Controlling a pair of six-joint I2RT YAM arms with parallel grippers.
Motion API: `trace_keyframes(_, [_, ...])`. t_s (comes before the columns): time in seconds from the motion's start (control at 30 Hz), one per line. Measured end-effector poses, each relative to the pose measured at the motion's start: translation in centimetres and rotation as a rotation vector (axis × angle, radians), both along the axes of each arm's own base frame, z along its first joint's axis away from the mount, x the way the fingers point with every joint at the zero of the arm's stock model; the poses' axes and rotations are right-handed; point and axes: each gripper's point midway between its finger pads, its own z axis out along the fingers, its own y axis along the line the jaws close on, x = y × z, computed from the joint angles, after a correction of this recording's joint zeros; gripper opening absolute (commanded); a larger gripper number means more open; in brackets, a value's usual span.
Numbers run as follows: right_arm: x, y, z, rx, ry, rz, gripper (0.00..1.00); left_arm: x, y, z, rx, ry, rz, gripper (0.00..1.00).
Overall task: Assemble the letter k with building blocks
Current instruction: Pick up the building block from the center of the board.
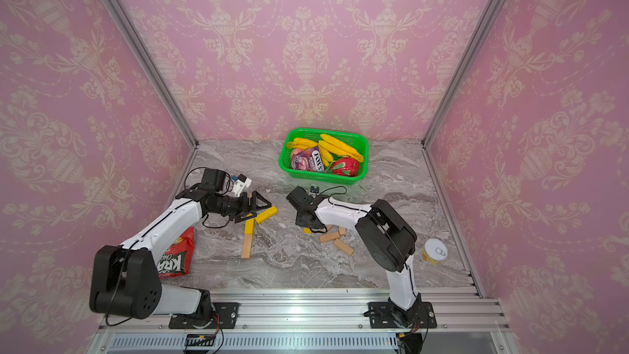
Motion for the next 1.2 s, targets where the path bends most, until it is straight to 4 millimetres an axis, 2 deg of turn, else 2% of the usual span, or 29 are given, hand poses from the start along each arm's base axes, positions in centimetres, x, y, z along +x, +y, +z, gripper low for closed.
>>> trace_keyframes(0.27, [-0.1,-0.1,0.1,-0.02,-0.008,0.05,0.16,-0.3,1.2,0.9,0.002,-0.029,0.03,0.99])
trace_keyframes(0.5, [-0.1,0.7,1.6,-0.051,-0.055,0.207,0.16,-1.6,2.3,0.8,-0.002,-0.037,0.071,0.99])
trace_keyframes(0.73, [-2.4,5.2,3.4,-0.025,-0.094,0.52,0.16,-2.0,5.3,0.1,-0.053,0.015,0.202,0.99])
trace_keyframes(0.93, [-4.8,8.2,4.6,0.031,-0.105,0.763,0.17,-2.6,5.9,-0.4,-0.136,0.095,0.26,0.99])
trace_keyframes(1.2, [-5.4,11.5,7.6,0.122,-0.154,0.927,0.18,-2.9,7.5,-0.7,-0.152,0.134,0.332,0.99])
